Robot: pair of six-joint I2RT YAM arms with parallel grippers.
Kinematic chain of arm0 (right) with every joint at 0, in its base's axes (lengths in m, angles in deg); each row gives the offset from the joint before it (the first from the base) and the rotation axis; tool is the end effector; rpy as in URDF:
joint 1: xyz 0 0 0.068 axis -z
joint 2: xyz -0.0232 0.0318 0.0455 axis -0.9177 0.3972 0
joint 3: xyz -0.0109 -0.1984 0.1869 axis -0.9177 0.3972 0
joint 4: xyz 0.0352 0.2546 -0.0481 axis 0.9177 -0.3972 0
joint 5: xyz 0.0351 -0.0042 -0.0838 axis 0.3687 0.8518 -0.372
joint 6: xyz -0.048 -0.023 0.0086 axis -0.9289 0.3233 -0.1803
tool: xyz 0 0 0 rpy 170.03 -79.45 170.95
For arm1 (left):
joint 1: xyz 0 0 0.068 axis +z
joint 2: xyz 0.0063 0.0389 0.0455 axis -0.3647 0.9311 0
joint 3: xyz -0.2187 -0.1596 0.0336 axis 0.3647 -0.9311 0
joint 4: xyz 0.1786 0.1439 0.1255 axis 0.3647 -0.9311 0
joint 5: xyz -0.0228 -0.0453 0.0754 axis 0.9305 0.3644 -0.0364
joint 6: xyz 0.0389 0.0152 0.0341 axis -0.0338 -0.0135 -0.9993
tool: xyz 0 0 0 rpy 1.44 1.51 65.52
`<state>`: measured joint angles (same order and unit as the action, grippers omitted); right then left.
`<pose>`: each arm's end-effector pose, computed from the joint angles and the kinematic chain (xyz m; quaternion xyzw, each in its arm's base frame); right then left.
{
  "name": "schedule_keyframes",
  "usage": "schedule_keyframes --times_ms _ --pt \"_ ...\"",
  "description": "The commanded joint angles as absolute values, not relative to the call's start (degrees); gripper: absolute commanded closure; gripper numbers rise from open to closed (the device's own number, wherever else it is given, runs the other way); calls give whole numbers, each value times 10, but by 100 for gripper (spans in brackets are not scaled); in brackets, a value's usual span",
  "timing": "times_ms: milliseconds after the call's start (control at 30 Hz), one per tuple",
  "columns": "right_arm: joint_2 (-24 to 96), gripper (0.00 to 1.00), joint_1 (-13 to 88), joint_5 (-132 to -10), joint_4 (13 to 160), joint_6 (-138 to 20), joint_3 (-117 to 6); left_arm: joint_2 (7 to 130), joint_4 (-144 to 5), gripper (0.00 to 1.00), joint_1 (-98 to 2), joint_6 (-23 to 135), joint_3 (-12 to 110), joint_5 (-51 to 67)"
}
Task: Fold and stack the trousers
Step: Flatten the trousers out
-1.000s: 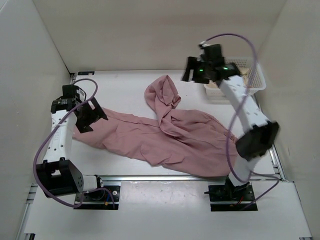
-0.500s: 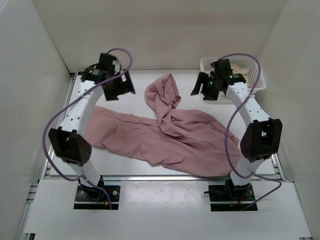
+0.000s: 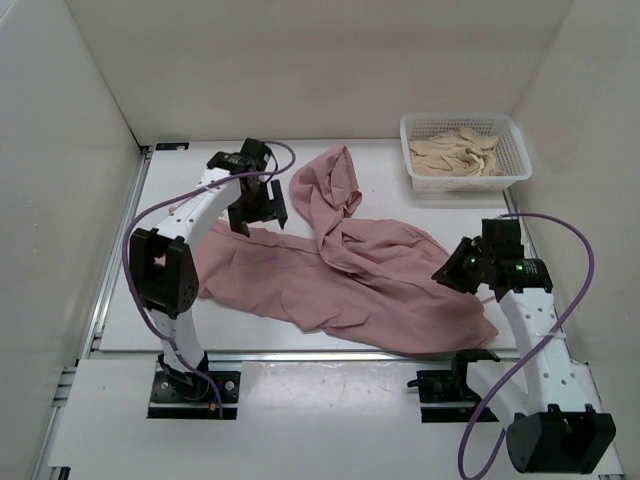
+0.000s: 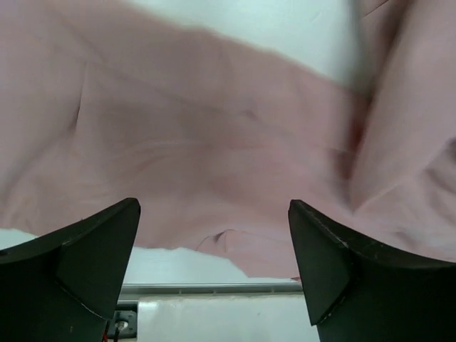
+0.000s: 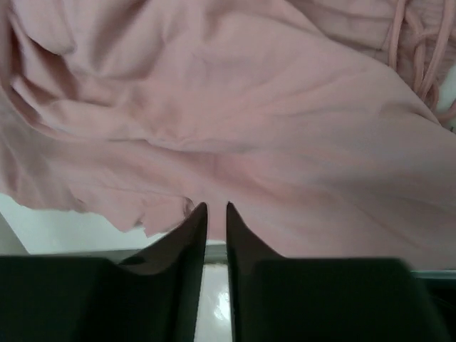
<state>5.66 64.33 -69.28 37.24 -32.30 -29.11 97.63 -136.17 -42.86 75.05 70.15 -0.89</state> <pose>0.1674 0.0125 0.2873 0.2275 0.9123 0.1765 0.2912 0.3418 -0.1338 0.2728 -0.0829 0.9888 -0.0478 0.1148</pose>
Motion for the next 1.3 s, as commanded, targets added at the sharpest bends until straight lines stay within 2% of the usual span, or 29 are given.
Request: schedule_keyframes --times_ms 0,33,100,200,233,267,333,367,667,767,900,933,967,1067,1100,1267 --pt "70 81 642 -685 362 -302 -274 992 -1331 5 -455 753 807 -20" --pt "70 90 642 -685 357 -302 -279 1021 -1346 9 -477 746 851 -47" --pt "70 92 642 -703 344 -302 -299 1111 -1396 10 -497 746 1002 -79" --pt "46 77 647 -722 316 -316 -320 1218 -1433 9 -516 746 1196 -91" --pt "46 64 647 -728 311 -316 -325 1235 -1433 6 -516 746 1225 -91" --pt "38 58 647 -728 311 -316 -325 1248 -1423 3 -521 752 1252 -77" --pt "38 50 647 -709 303 -316 -325 1263 -1386 0 -522 758 1241 -68" --pt "38 41 647 -702 303 -321 -325 1263 -1345 0 -528 758 1231 -61" --pt "27 41 647 -673 298 -326 -309 1365 -1302 0 -541 769 1285 -67" --pt "33 41 647 -673 298 -332 -309 1381 -1290 5 -541 769 1285 -47" --pt "44 41 647 -673 298 -338 -309 1387 -1284 17 -547 769 1285 -29" --pt "44 41 647 -673 298 -338 -309 1387 -1284 23 -552 764 1285 -29" --pt "44 41 647 -673 303 -338 -304 1387 -1284 40 -552 764 1285 -34" --pt "49 41 647 -667 310 -338 -299 1380 -1284 80 -558 751 1257 -69" --pt "49 42 647 -667 315 -338 -299 1368 -1284 90 -558 751 1248 -82" --pt "62 45 647 -661 321 -344 -299 1323 -1298 90 -536 731 1234 -153"
